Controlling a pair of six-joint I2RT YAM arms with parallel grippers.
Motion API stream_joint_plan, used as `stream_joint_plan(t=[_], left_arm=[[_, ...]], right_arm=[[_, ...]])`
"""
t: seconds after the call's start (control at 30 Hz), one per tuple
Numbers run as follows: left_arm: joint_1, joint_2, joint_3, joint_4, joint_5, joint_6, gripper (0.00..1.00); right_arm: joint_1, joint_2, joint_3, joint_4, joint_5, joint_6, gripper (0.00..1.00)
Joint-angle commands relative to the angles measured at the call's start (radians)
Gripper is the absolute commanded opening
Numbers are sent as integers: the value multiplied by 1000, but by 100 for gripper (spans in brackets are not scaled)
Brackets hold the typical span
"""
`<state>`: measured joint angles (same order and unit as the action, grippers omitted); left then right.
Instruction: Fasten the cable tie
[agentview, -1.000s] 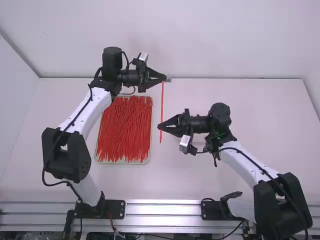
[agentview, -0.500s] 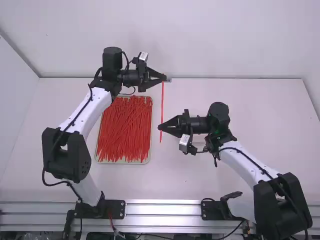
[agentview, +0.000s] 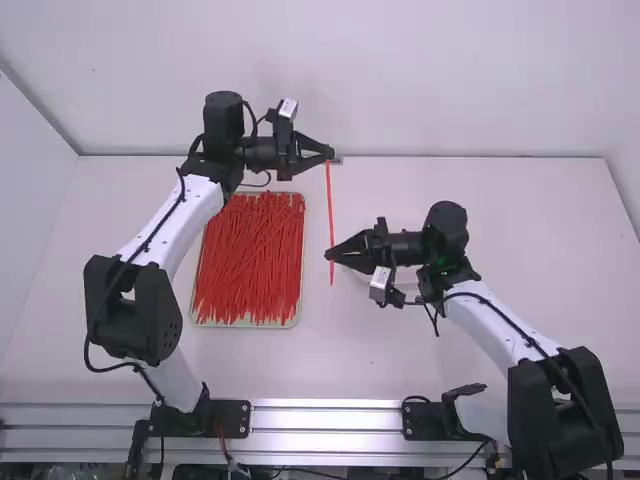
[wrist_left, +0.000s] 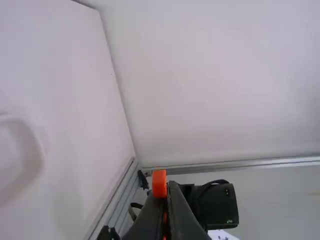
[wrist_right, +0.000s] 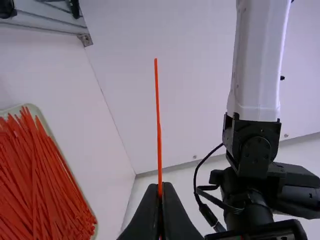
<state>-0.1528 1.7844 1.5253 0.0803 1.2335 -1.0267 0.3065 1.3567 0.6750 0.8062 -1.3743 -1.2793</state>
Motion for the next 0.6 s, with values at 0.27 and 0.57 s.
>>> stream_joint_plan(t=[0.27, 0.57], left_arm=[[5, 0, 24, 6, -22, 146, 2], [6, 0, 24, 70, -45, 207, 2]], right_arm=[[2, -3, 31, 355, -36, 509, 0], [83, -3, 33, 640, 384, 1059, 0]])
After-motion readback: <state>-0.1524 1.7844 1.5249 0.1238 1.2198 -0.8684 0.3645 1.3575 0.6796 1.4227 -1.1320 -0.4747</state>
